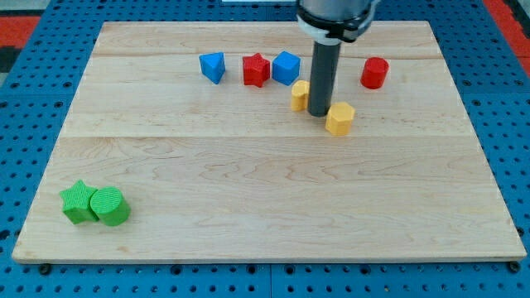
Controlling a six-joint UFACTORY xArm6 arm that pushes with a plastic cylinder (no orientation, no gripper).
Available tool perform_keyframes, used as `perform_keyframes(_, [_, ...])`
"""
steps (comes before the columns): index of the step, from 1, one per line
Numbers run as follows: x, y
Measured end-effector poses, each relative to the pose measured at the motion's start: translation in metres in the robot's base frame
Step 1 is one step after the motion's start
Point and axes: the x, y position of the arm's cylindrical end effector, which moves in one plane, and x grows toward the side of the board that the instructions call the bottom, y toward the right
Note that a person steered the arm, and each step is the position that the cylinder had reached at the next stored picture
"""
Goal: Place red circle to the top right of the yellow heart
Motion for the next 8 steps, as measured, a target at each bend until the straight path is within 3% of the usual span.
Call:
perform_keyframes(1, [0.026, -0.006])
perform_keyframes(3, [0.015, 0.068])
perform_keyframes(4, [0.017, 0.069])
perform_keyframes(5, [0.04, 0.062])
perform_keyframes(6, [0.065, 0.095])
perform_keyframes(7, [0.041, 0.152])
perform_keyframes(8, [-0.011, 0.203])
